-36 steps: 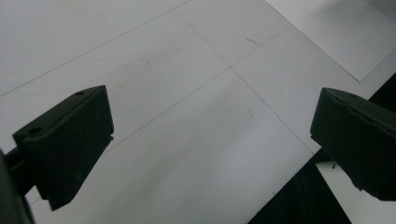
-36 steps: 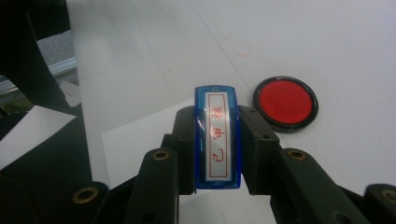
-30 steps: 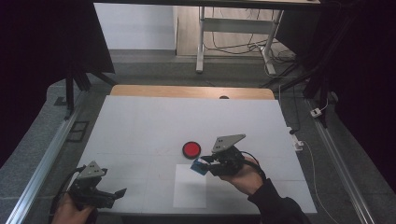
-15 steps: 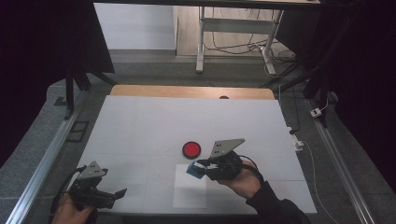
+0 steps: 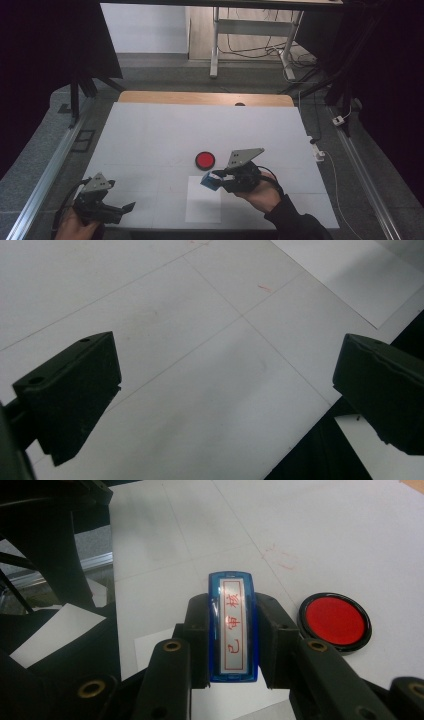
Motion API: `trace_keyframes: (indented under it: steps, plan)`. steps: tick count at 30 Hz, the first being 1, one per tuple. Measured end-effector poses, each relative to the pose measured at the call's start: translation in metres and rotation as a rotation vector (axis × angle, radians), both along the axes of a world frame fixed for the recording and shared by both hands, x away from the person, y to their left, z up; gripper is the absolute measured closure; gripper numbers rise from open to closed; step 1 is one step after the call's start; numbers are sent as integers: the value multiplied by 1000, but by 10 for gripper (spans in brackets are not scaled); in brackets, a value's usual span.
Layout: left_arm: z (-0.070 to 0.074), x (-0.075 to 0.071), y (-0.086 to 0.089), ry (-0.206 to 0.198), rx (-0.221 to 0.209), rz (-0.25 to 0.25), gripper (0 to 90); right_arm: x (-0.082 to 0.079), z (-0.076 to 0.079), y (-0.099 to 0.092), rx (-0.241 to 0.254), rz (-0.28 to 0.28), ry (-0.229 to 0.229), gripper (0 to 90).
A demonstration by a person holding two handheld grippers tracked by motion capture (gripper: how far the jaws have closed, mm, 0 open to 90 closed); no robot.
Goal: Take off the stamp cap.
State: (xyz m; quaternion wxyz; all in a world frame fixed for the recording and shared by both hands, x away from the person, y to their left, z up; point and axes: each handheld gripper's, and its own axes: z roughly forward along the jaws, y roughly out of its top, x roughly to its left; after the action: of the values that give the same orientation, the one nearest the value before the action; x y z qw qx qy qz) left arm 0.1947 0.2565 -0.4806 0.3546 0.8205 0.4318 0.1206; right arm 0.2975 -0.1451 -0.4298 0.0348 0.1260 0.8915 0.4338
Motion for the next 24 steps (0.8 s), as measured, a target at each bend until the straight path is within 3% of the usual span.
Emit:
trace_keyframes:
  steps: [9,17,24]
  plan:
    - [1,4,-4,5,-28,-71,0,0,1,0,2,-1,-6,704]
    - [4,6,-5,-44,-50,-105,0,0,1,1,-6,-4,-17,704]
    - [5,12,-10,-41,-93,-148,2,0,3,0,9,-13,-4,704]
